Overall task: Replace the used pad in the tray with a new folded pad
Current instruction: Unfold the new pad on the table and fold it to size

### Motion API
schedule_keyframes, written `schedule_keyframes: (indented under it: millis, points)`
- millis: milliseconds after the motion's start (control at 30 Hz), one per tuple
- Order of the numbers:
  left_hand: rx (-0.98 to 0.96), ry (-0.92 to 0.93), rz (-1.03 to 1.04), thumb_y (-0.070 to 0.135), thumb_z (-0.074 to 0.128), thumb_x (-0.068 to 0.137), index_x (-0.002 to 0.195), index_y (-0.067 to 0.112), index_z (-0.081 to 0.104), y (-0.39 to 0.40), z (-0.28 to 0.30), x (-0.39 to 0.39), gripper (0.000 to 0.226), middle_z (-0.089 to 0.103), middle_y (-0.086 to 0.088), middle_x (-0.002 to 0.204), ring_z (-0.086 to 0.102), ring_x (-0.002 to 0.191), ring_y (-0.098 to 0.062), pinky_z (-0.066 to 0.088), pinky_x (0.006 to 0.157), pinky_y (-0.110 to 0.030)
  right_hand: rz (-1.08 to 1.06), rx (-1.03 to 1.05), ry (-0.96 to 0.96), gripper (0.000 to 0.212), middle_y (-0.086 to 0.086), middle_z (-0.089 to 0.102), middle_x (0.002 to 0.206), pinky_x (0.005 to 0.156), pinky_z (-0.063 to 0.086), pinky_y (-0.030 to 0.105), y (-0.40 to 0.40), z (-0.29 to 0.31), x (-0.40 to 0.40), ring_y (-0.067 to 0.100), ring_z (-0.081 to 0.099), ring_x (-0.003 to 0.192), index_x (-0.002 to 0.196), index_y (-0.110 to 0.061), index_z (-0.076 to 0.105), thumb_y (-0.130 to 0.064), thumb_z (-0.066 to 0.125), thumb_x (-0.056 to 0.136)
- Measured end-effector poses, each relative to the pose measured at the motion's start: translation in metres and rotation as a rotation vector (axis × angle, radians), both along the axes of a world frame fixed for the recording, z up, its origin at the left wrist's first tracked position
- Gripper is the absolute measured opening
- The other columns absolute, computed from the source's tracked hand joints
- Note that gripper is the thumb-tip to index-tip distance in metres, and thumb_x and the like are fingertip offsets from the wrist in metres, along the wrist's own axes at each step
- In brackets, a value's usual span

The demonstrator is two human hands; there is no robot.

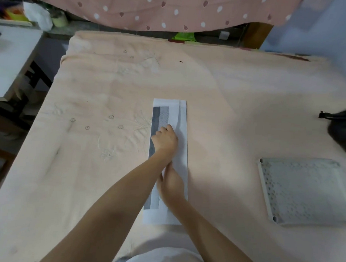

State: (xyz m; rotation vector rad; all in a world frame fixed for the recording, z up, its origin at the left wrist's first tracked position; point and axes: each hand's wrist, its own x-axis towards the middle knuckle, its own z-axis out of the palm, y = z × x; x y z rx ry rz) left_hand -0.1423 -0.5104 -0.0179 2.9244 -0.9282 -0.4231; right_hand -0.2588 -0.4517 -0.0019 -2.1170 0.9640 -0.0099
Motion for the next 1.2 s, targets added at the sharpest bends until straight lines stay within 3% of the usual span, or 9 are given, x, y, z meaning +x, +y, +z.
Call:
schedule_keyframes:
  millis: [100, 333, 500, 567, 700, 800, 933, 1033, 1200]
  points:
    - [0.027, -0.050, -0.058, -0.001, 0.046, 0.085, 0.111, 0.006, 0.041, 0.008, 0.008, 0.009, 0.028, 0.056, -0.004, 0.086, 0.048, 0.065, -0.020, 0.023, 0.046, -0.025, 0.031, -0.041, 0.058, 0.032, 0.011, 0.065, 0.101, 0.071, 0.042, 0.033, 0.001, 0.003, 0.002, 0.026, 0.063, 0.093, 0.127, -0.006, 0.039, -0.022, 0.035, 0.099]
    - [-0.063, -0.118, -0.087, -0.005, 0.041, 0.085, 0.111, 0.005, 0.040, 0.008, 0.032, 0.007, 0.028, 0.037, 0.000, 0.056, 0.038, 0.047, -0.016, 0.019, 0.041, -0.027, 0.024, -0.101, 0.076, 0.023, 0.008, 0.057, 0.077, 0.057, 0.033, 0.032, -0.003, 0.022, -0.004, 0.027, 0.060, 0.074, 0.110, -0.007, 0.042, -0.024, 0.030, 0.101]
    - [-0.116, -0.151, -0.109, -0.004, 0.041, 0.087, 0.129, 0.002, 0.034, -0.019, 0.055, -0.006, 0.043, 0.052, -0.003, 0.064, 0.039, 0.047, -0.016, 0.020, 0.040, -0.026, -0.043, -0.091, -0.033, 0.007, 0.002, 0.045, 0.080, 0.065, 0.029, 0.026, -0.026, 0.051, -0.025, 0.020, 0.042, 0.073, 0.096, -0.018, 0.038, -0.024, 0.037, 0.100]
    - [-0.166, -0.130, -0.116, -0.003, 0.040, 0.088, 0.133, 0.001, 0.031, -0.033, 0.064, -0.015, 0.046, 0.061, -0.007, 0.071, 0.041, 0.048, -0.018, 0.020, 0.040, -0.026, -0.078, -0.081, -0.043, 0.012, 0.003, 0.050, 0.081, 0.064, 0.030, 0.024, -0.041, 0.060, -0.036, 0.024, 0.050, 0.075, 0.100, -0.014, 0.046, -0.023, 0.038, 0.099]
    - [-0.290, -0.029, -0.102, -0.002, 0.036, 0.089, 0.121, 0.001, 0.037, -0.068, 0.079, -0.039, 0.032, 0.047, -0.004, 0.060, 0.043, 0.048, -0.020, 0.022, 0.040, -0.028, -0.092, -0.267, 0.085, 0.025, 0.011, 0.063, 0.085, 0.060, 0.043, 0.033, -0.074, 0.066, -0.057, 0.035, 0.062, 0.084, 0.118, -0.009, 0.047, -0.022, 0.037, 0.100]
    - [-0.334, 0.043, -0.107, 0.002, 0.035, 0.092, 0.121, 0.001, 0.038, -0.093, 0.085, -0.059, 0.029, 0.065, -0.012, 0.082, 0.061, 0.067, -0.028, 0.030, 0.044, -0.029, -0.157, -0.428, 0.180, 0.031, 0.012, 0.066, 0.098, 0.070, 0.046, 0.037, -0.095, 0.065, -0.076, 0.032, 0.063, 0.092, 0.126, -0.011, 0.046, -0.026, 0.036, 0.100]
    - [-0.353, 0.149, -0.125, 0.006, 0.031, 0.093, 0.117, 0.002, 0.039, -0.118, 0.084, -0.084, 0.026, 0.066, -0.014, 0.092, 0.062, 0.081, -0.033, 0.036, 0.058, -0.033, -0.208, -0.493, 0.313, 0.029, 0.009, 0.067, 0.104, 0.072, 0.046, 0.032, -0.117, 0.060, -0.099, 0.027, 0.065, 0.096, 0.116, -0.013, 0.056, -0.030, 0.038, 0.100]
    - [-0.418, 0.359, -0.120, 0.013, 0.030, 0.096, 0.110, 0.003, 0.042, -0.132, 0.075, -0.093, 0.021, 0.064, -0.015, 0.096, 0.060, 0.082, -0.032, 0.045, 0.067, -0.038, -0.249, -0.617, 0.304, 0.020, 0.010, 0.070, 0.084, 0.063, 0.050, 0.028, -0.134, 0.052, -0.115, 0.024, 0.069, 0.076, 0.091, -0.008, 0.065, -0.026, 0.057, 0.092]
    - [-0.548, 0.608, -0.213, 0.016, 0.037, 0.096, 0.106, 0.012, 0.051, -0.127, 0.052, -0.102, 0.018, 0.066, -0.010, 0.097, 0.062, 0.089, -0.030, 0.051, 0.076, -0.040, -0.267, -0.380, 0.297, 0.020, 0.010, 0.060, 0.083, 0.062, 0.037, 0.033, -0.166, 0.025, -0.143, 0.032, 0.061, 0.081, 0.098, -0.012, 0.056, -0.024, 0.040, 0.096]
